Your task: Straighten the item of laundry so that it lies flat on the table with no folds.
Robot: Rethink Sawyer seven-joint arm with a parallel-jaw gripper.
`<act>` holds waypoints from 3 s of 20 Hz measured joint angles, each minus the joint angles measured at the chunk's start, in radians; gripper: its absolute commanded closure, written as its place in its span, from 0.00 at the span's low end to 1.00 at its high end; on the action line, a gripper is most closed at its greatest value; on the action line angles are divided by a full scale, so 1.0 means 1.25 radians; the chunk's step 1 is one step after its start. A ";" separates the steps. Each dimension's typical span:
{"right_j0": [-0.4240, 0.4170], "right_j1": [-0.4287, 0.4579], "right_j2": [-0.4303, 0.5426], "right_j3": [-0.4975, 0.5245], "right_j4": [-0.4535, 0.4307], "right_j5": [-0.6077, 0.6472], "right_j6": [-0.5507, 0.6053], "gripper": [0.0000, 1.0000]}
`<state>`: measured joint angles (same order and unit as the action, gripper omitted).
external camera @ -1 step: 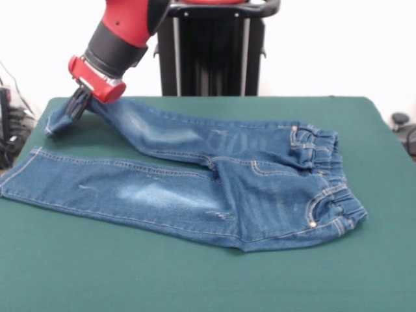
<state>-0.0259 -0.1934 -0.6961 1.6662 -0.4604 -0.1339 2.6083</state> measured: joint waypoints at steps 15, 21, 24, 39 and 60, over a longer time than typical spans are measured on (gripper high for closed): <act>0.026 0.025 -0.060 -0.010 0.064 0.000 0.000 0.00; -0.068 -0.080 0.004 -0.010 0.021 0.026 0.000 0.00; -0.102 -0.136 0.033 -0.010 0.004 0.060 0.000 0.00; -0.260 -0.245 0.241 -0.009 -0.113 0.112 0.000 0.00; -0.351 -0.271 0.341 -0.001 -0.256 0.223 0.000 0.00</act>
<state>-0.4650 -0.5323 -0.2694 1.6647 -0.7799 0.1449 2.6083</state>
